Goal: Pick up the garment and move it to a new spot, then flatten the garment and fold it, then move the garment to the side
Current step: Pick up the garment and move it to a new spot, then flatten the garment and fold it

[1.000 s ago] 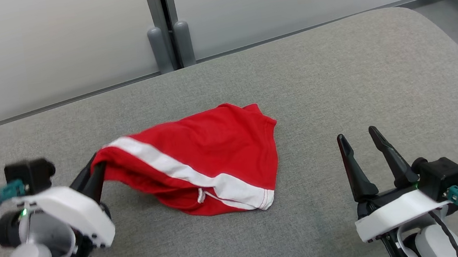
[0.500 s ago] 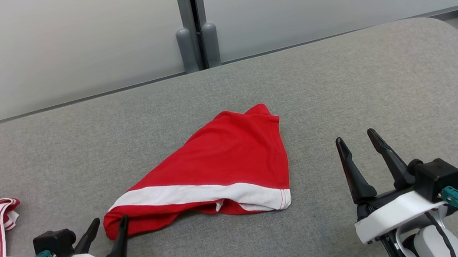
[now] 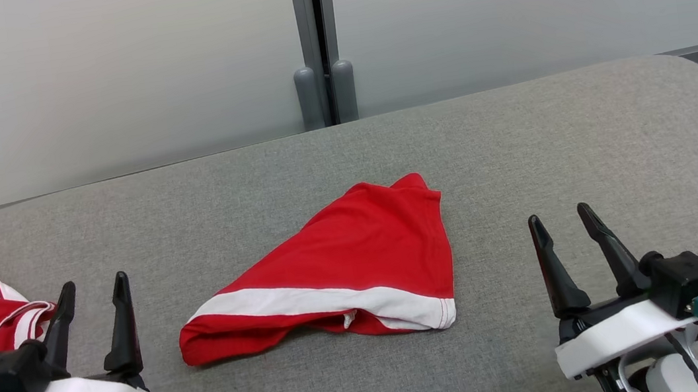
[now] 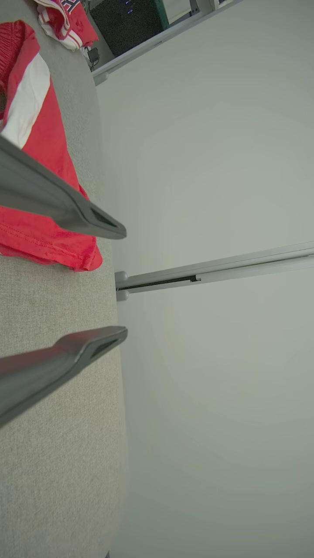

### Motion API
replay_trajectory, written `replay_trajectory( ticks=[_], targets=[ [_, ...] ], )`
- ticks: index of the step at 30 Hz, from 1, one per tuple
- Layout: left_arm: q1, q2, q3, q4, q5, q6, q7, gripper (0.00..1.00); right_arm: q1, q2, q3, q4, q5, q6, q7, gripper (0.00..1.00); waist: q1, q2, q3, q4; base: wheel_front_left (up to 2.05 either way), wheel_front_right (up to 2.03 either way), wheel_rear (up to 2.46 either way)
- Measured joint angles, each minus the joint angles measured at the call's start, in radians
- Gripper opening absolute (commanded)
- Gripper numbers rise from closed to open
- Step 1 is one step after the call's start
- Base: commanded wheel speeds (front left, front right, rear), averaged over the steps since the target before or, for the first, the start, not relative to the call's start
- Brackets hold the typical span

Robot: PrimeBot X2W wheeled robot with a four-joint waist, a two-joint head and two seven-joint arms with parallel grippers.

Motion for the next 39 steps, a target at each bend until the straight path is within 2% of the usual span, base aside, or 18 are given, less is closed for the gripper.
replay_trajectory(
  ticks=[6,11,15,19,39],
  targets=[
    [0.126,-0.031,0.054,-0.181,0.045,0.082,-0.011,1.00,0.037,0.001,-0.022,-0.022,0.014,0.000,0.000,1.00,0.0000,0.0000,-0.012,0.003,0.00,0.00,0.00],
    [0.212,-0.079,0.098,-0.263,0.120,0.111,-0.013,1.00,0.065,0.002,-0.022,-0.033,0.024,0.000,0.000,1.00,0.0001,0.0000,-0.007,0.008,0.00,0.00,0.00],
    [0.258,-0.124,0.109,-0.268,0.160,0.100,-0.012,1.00,0.080,0.003,-0.020,-0.035,0.030,0.000,0.000,1.00,0.0001,0.0000,-0.004,0.014,0.00,0.00,0.00],
    [0.258,-0.159,0.120,-0.249,0.184,0.068,-0.013,1.00,0.081,0.003,-0.011,-0.026,0.031,0.000,0.000,1.00,0.0000,0.0000,-0.001,0.023,0.00,0.00,0.00],
    [0.251,-0.219,0.182,-0.200,0.238,-0.004,-0.013,1.00,0.070,-0.016,0.013,-0.012,0.051,0.000,0.000,1.00,0.0001,0.0000,-0.007,0.026,0.00,0.00,0.00]
  ],
)
